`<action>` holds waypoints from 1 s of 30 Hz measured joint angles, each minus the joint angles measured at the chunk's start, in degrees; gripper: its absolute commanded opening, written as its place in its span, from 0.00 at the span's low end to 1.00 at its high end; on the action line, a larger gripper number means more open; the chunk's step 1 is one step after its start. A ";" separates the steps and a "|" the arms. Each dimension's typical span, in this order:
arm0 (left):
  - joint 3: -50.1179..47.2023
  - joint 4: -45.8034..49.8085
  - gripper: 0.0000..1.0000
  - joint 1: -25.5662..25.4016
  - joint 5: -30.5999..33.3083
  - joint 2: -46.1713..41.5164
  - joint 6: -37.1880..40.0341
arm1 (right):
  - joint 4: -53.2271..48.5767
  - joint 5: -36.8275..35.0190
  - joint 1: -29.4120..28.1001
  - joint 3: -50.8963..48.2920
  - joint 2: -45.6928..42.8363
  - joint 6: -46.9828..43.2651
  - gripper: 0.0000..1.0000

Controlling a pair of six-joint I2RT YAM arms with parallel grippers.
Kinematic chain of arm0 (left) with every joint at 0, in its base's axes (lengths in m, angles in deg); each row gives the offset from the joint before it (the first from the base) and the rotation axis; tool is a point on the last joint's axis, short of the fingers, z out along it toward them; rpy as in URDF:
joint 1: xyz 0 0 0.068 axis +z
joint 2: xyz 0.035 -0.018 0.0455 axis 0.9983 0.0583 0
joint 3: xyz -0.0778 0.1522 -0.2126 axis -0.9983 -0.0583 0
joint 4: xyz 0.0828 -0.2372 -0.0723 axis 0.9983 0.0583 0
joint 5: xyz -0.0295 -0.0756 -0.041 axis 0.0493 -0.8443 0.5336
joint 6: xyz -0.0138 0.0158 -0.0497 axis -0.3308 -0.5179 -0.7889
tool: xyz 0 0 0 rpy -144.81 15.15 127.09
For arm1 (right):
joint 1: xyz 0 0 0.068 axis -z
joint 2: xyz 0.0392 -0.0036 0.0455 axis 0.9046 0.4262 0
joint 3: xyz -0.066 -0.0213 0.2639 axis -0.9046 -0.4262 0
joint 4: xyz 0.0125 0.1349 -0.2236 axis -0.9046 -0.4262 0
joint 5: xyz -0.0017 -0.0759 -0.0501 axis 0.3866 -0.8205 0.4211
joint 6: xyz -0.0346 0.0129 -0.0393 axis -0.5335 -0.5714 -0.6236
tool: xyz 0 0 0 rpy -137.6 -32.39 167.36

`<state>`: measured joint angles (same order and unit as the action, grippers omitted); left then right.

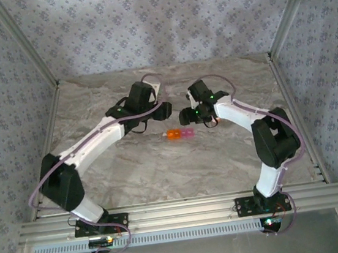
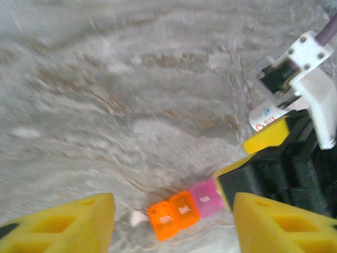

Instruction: Sort the pills into containers

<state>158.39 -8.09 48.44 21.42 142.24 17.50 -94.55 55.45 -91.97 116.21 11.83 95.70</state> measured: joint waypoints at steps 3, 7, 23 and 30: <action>-3.87 -2.86 0.98 1.18 3.74 -4.72 0.90 | -0.66 0.61 0.85 1.18 -3.80 0.00 0.74; -9.51 -6.08 0.98 3.52 9.14 -10.23 2.47 | -0.72 1.29 3.43 1.42 -10.23 0.09 0.81; -35.10 -29.92 0.98 13.51 23.80 -25.40 21.49 | 5.18 -11.78 17.03 -9.68 -29.42 0.81 1.00; -44.98 -39.76 0.98 21.79 24.44 -25.81 24.22 | 17.99 -25.22 19.06 -23.52 -29.88 -1.51 1.00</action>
<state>113.40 -47.85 70.23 45.86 116.43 41.72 -76.56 30.23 -72.91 92.69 -18.05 94.19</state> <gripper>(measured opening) 0.980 0.996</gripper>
